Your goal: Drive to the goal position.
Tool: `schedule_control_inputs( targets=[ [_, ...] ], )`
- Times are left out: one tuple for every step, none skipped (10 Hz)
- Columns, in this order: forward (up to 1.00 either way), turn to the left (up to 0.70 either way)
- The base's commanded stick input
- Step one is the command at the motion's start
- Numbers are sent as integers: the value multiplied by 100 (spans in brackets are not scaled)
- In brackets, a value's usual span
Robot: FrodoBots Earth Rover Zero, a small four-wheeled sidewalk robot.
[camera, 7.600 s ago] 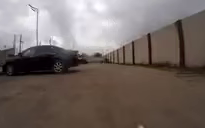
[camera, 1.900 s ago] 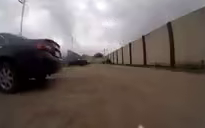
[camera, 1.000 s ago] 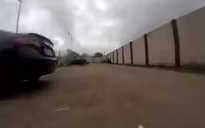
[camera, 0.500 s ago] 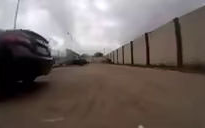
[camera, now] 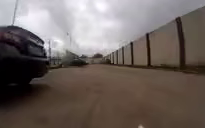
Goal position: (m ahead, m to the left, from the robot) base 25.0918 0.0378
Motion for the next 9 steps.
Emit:
schedule_control_inputs(
  targets=[
    [50, 0],
    [50, 0],
    [50, 0],
    [50, 0],
    [50, 0],
    [50, 0],
    [50, 0],
    [50, 0],
    [50, 0]
  ],
)
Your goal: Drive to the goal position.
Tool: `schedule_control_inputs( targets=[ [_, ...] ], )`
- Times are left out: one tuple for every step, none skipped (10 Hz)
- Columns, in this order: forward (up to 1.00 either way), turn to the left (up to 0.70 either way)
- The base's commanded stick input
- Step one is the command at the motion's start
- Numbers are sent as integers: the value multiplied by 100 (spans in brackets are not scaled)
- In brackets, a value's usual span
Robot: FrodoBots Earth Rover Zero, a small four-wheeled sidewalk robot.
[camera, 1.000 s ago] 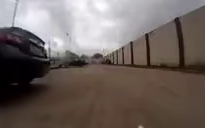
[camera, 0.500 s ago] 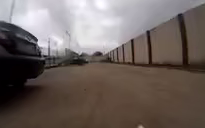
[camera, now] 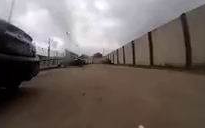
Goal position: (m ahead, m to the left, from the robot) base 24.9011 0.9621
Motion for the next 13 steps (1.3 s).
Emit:
schedule_control_inputs(
  targets=[
    [50, 0],
    [50, 0],
    [50, 0],
    [50, 0],
    [50, 0],
    [50, 0],
    [50, 0],
    [50, 0],
    [50, 0],
    [50, 0],
    [50, 0],
    [50, 0],
    [50, 0]
  ],
)
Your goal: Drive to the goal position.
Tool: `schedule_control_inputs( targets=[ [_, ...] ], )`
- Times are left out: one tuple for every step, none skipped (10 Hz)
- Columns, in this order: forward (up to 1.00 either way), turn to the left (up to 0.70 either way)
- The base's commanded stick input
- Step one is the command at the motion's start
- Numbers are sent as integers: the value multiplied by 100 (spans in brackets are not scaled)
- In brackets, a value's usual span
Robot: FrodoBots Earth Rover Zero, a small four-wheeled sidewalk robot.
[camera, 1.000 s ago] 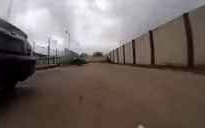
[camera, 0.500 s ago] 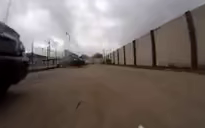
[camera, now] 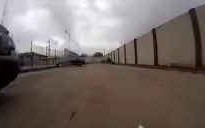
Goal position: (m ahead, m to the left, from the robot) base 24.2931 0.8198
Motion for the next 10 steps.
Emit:
schedule_control_inputs(
  targets=[
    [50, 0],
    [50, 0],
    [50, 0],
    [50, 0],
    [50, 0],
    [50, 0],
    [50, 0],
    [50, 0],
    [50, 0],
    [50, 0]
  ],
)
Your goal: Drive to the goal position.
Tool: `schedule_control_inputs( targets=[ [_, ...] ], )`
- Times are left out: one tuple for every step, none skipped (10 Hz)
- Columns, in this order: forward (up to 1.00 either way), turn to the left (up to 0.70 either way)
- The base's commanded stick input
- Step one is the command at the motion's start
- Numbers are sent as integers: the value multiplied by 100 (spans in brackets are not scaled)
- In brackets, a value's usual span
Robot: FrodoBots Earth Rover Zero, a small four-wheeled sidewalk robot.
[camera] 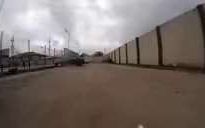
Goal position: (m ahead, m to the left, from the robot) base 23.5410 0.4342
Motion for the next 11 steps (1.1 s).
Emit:
schedule_control_inputs(
  targets=[
    [50, 0],
    [50, 0],
    [50, 0],
    [50, 0],
    [50, 0],
    [50, 0],
    [50, 0],
    [50, 0],
    [50, 0],
    [50, 0],
    [50, 0]
  ],
)
